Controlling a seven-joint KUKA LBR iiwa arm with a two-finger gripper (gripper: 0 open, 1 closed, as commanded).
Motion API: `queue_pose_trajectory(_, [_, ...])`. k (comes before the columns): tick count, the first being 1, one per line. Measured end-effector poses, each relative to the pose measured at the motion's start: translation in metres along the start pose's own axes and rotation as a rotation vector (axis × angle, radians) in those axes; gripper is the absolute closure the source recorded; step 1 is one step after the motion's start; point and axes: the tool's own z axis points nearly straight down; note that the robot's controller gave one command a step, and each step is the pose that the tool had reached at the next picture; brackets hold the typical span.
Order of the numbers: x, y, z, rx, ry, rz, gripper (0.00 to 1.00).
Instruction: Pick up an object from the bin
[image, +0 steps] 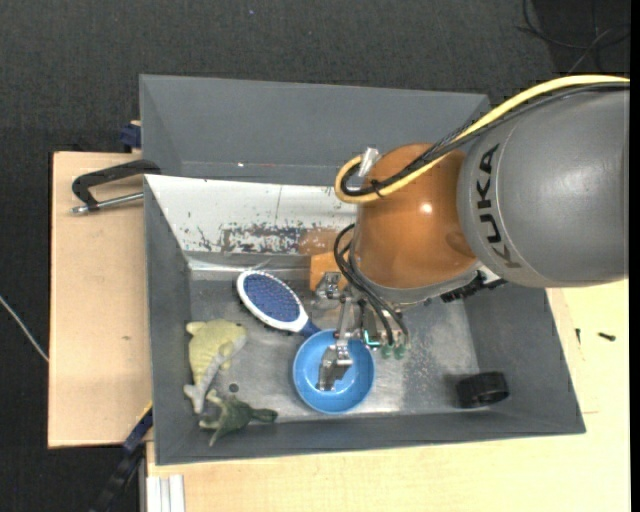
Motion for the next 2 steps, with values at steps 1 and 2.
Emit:
queue_pose_trajectory(1, [-0.0162,-0.0144,0.0951,-0.003,-0.033,-0.596,0.0])
queue_pose_trajectory(2, [-0.0194,-0.0155,0.0929,0.0,-0.043,-0.592,1.0])
